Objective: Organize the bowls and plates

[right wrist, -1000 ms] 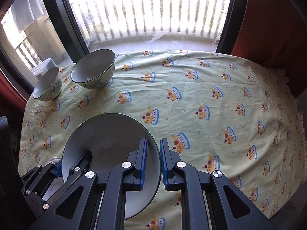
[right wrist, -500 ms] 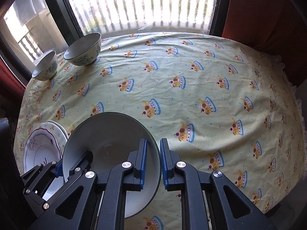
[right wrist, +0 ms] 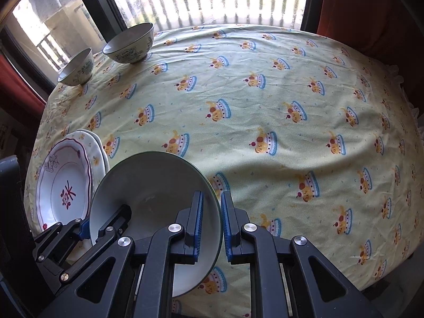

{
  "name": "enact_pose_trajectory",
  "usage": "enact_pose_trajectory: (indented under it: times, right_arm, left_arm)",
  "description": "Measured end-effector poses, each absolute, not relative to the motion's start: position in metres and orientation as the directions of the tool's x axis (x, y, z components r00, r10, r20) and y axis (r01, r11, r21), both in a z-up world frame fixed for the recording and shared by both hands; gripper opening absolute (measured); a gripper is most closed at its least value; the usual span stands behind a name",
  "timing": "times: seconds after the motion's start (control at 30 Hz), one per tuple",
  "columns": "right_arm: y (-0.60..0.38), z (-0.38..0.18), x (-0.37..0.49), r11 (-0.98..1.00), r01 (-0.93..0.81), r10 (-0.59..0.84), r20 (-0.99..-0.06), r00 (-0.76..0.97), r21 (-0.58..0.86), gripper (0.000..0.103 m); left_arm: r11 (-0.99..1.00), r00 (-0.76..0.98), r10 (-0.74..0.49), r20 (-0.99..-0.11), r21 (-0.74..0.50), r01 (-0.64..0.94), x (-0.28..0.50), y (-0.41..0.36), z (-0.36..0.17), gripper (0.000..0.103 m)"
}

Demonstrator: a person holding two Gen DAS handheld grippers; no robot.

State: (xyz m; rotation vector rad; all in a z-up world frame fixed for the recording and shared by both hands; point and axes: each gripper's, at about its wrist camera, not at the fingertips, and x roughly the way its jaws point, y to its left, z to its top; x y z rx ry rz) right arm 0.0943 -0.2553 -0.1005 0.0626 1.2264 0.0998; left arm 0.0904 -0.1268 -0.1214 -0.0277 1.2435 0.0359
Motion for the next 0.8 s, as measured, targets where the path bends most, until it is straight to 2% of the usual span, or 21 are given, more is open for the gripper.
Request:
enact_pose_trajectory:
  times: [0.3, 0.6, 0.63, 0.73, 0.8]
  right_arm:
    - [-0.259, -0.103, 0.084, 0.992, -0.03, 0.123, -0.932, 0.341, 0.12, 0.017]
    - [-0.266, -0.1, 0.082, 0.996, -0.032, 0.094, -0.929, 0.359, 0.088, 0.017]
    - [-0.268, -0.101, 0.082, 0.995, -0.025, 0.095, -0.929, 0.357, 0.092, 0.017]
    - [-0.269, -0.103, 0.081, 0.995, -0.012, 0.101, -0.929, 0.356, 0.104, 0.023]
    - [-0.269, -0.104, 0.082, 0.992, -0.021, 0.126, -0.928, 0.351, 0.127, 0.035]
  left_arm:
    - [0.999, 0.336, 0.019, -0.942, 0.007, -0.039, 0.086, -0.131, -0.122, 0.022]
    - [0.998, 0.356, -0.017, -0.934, -0.036, -0.047, 0.085, -0.137, -0.121, 0.023]
    - [0.998, 0.359, -0.019, -0.933, -0.039, -0.048, 0.085, -0.137, -0.121, 0.027]
    - [0.998, 0.364, -0.001, -0.932, -0.022, -0.053, 0.084, -0.138, -0.119, 0.036]
    - [0.998, 0.362, 0.004, -0.932, -0.022, -0.066, 0.084, -0.135, -0.119, 0.04]
